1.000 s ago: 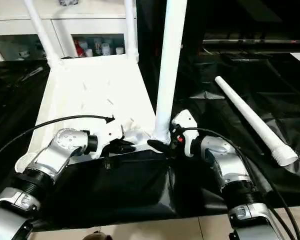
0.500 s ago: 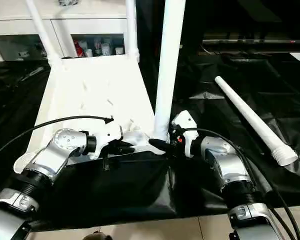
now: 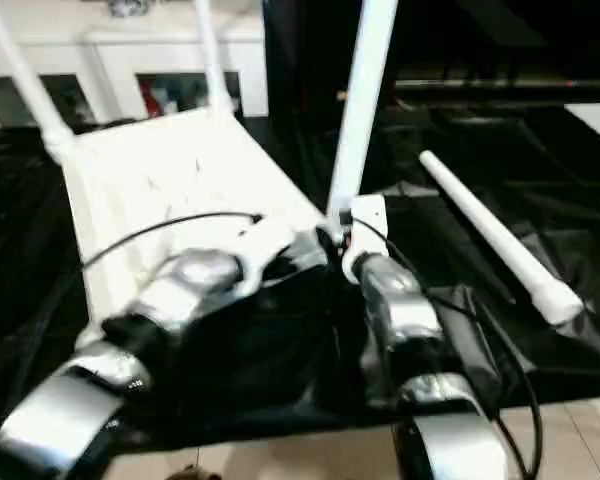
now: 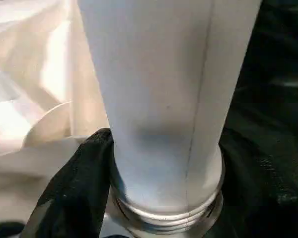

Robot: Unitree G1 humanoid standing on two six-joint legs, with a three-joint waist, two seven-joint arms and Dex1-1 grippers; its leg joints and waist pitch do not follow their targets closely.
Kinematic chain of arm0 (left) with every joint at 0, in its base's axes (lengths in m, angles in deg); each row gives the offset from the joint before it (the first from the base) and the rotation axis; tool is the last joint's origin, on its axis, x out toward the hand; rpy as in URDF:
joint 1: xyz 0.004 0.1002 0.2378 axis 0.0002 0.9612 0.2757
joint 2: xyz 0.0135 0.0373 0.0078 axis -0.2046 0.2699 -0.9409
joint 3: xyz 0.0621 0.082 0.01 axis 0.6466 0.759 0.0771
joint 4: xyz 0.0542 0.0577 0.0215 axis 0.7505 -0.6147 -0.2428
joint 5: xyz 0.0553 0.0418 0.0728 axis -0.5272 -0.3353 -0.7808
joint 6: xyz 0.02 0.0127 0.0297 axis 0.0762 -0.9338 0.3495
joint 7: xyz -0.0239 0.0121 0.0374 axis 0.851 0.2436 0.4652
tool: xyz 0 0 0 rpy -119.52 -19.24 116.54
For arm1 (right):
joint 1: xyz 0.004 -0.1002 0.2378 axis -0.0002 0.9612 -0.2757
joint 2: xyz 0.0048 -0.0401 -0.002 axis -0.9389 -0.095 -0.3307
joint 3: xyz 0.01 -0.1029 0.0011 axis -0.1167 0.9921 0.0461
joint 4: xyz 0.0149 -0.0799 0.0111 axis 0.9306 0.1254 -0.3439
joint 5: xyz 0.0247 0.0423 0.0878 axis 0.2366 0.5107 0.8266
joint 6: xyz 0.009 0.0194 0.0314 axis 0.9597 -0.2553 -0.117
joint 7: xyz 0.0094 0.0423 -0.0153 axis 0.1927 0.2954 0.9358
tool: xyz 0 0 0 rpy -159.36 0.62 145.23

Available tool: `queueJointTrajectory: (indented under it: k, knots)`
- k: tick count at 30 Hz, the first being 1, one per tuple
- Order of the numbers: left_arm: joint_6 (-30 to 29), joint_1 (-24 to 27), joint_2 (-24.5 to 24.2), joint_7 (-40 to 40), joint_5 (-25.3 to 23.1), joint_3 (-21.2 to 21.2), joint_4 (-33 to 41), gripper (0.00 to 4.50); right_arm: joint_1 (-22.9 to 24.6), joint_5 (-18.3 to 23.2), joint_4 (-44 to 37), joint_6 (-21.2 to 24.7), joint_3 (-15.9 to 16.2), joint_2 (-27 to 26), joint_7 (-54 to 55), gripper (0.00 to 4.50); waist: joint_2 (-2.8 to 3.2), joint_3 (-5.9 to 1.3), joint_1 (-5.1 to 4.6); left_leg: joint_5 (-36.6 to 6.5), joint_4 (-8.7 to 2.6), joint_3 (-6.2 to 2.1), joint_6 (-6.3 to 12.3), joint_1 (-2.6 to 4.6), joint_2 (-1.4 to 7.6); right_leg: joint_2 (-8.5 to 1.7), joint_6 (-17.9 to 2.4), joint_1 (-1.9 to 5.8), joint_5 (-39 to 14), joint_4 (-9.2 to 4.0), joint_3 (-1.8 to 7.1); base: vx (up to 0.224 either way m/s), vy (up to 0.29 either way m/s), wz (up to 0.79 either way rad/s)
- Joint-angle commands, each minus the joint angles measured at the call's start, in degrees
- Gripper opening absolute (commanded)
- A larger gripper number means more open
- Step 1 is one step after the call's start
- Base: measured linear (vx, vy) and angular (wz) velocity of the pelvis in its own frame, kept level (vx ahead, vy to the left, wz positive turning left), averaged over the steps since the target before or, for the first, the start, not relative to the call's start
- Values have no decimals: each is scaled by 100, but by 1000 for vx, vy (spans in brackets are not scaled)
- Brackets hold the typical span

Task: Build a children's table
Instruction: Rotate leg to tighten

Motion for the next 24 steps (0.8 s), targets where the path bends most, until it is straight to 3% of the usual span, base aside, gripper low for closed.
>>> queueJointTrajectory:
  k: [1, 2, 4, 6, 9, 13, 14, 16, 18, 19, 22, 23, 24]
  knots:
    - [273, -259, 63, -335, 18, -141, -79, 0, 42, -126, 354, 43, -16, -110, 250, 270, -16, -406, 10, -983, -365, -41, 156, 71, 100, -328, -1122, 301, -868, -429, 260, 0, 0, 0]
    - [331, -273, 67, -318, 17, -138, -115, 0, 26, -135, 378, 12, -40, -119, 289, 270, -16, -421, 18, -911, -356, -43, 189, 76, 98, -322, -1184, 310, -644, -404, 258, 0, 0, 0]
    - [563, -268, -5, -157, 27, -94, -165, 0, -22, 8, 399, -179, -211, -119, 282, 326, -10, -415, 25, -911, -353, -38, 275, 70, 94, -322, -1258, 327, -467, -388, 251, 0, 0, 0]
    - [671, -202, -90, 51, 26, -42, -129, 0, -15, 164, 325, -386, -347, -109, 226, 340, -41, -406, 39, -1029, -358, -28, 324, 79, 98, -341, -1276, 330, -628, -411, 252, 0, 0, 0]
    - [781, -154, -132, 192, 64, -56, -93, 0, 22, 116, 189, -373, -283, -53, 161, 375, -28, -394, 54, -1054, -362, -25, 322, 84, 106, -338, -1261, 323, -780, -425, 256, 0, 0, 0]
    - [1070, -142, -134, 215, 71, -69, -149, 0, 380, -85, -563, -405, -122, 152, 78, 386, -69, -375, 78, -1050, -374, -20, 319, 84, 110, -333, -1128, 317, -993, -452, 263, 0, 0, 0]
    - [1131, -160, -115, 152, 73, -87, -190, 0, 482, -91, -738, -408, -110, 186, 32, 386, -52, -384, 95, -1036, -370, -23, 319, 92, 118, -344, -1092, 313, -1008, -439, 270, 0, 0, 0]
    - [1245, -207, -67, 14, 104, -152, -287, 46, 724, -56, -1161, -370, -104, 248, -93, 392, -37, -383, 103, -972, -370, -32, 342, 75, 115, -339, -1034, 322, -957, -432, 269, 0, 0, 0]
    - [1232, -262, 0, 18, 251, -295, -348, 58, 932, 10, -1506, -261, -127, 297, -171, 392, -60, -380, 111, -979, -366, -29, 370, 66, 99, -336, -1003, 326, -993, -450, 265, 0, 0, 0]
    - [1203, -303, 31, -11, 314, -370, -369, 61, 1074, 34, -1728, -195, -125, 341, -217, 392, -23, -393, 143, -952, -352, -21, 363, 91, 112, -350, -1039, 311, -966, -458, 270, 0, 0, 0]
    - [1276, -449, 79, -333, 372, -543, -437, 83, 1474, 120, -2344, -8, -90, 476, -429, 392, -10, -384, 138, -1020, -366, -47, 357, 66, 115, -329, -972, 330, -940, -443, 258, 0, 0, 0]
    - [1313, -482, 73, -418, 396, -600, -442, 94, 1554, 158, -2464, 55, -78, 503, -505, 392, 23, -375, 132, -1038, -371, -50, 357, 49, 107, -323, -947, 338, -951, -453, 255, 0, 0, 0]
    - [1337, -520, 59, -506, 435, -670, -457, 105, 1636, 162, -2589, 134, -55, 548, -551, 392, -10, -383, 120, -1065, -361, -45, 367, 55, 96, -318, -946, 336, -926, -464, 251, 0, 0, 0]
